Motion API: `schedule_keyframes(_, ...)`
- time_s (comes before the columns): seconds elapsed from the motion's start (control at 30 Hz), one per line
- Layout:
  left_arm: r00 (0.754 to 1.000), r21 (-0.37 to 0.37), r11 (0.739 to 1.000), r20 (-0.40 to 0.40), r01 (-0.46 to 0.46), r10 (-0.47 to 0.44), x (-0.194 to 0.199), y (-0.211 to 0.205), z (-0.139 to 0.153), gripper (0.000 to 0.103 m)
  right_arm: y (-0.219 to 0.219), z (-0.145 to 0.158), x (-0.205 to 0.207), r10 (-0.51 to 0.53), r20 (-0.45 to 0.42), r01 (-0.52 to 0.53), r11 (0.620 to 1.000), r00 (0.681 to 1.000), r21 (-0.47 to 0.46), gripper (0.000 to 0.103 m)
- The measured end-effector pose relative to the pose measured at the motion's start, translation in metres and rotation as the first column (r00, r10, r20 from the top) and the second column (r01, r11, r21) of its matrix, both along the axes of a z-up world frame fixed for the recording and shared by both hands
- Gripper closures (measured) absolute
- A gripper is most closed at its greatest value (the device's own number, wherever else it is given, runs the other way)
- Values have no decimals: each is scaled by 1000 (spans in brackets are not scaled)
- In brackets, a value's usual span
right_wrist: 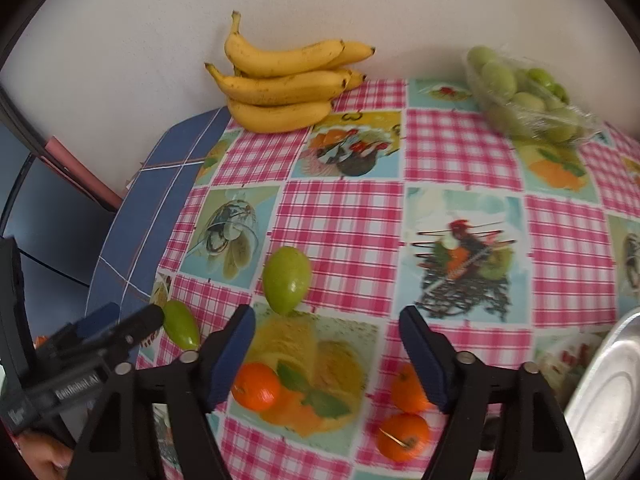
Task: Organize fruits
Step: 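Grasp a green fruit with the left gripper while the right gripper grasps another green fruit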
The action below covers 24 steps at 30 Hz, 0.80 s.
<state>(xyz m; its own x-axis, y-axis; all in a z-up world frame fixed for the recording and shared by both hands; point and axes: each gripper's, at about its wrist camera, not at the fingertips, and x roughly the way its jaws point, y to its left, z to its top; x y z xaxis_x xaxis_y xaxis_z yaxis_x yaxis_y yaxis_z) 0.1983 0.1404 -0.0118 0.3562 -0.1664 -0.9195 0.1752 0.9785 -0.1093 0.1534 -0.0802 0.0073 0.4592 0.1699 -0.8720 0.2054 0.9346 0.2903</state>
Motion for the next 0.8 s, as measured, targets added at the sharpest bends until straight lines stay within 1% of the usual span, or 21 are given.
schedule_keyframes(0.1,1000,-22,1000,-30,7,-8,4,1,-13,21,10,-16,18,7,-22,-7,1000,1000,20,39)
schedule_keyframes(0.17,999,-16,1000,-46,14,-15,6,0,-20,21,14,-26,28,9,-38,-7,999,999,36,44)
schedule_keyframes(0.23,998,-17,1000,-57,22,-23,8,-1,-26,21,18,-34,35,13,-47,-11,999,999,50,47)
schedule_keyframes(0.27,998,-16,1000,-62,21,-22,8,-1,-29,23,19,-37,38,14,-51,-12,998,999,55,49)
schedule_keyframes(0.3,998,-15,1000,-68,17,-18,9,-1,-32,26,21,-40,41,15,-54,-12,998,998,56,50)
schedule_keyframes(0.37,997,-29,1000,-74,12,-14,9,1,-37,38,24,-46,47,20,-61,-16,998,998,53,54)
schedule_keyframes(0.43,997,-33,999,-82,8,-11,10,1,-41,40,26,-49,50,24,-65,-20,998,998,56,58)
schedule_keyframes(0.5,998,-22,1000,-68,13,-15,9,-1,-41,44,28,-53,54,28,-67,-24,998,997,50,59)
schedule_keyframes(0.57,998,-20,1000,-64,17,-18,9,-2,-40,56,30,-55,56,35,-70,-32,998,997,46,60)
schedule_keyframes(0.63,998,-24,1000,-63,13,-15,10,-2,-40,59,32,-55,57,39,-67,-36,998,997,42,60)
schedule_keyframes(0.8,998,-19,1000,-65,-16,15,7,-3,-37,60,33,-53,53,47,-69,-44,998,997,40,60)
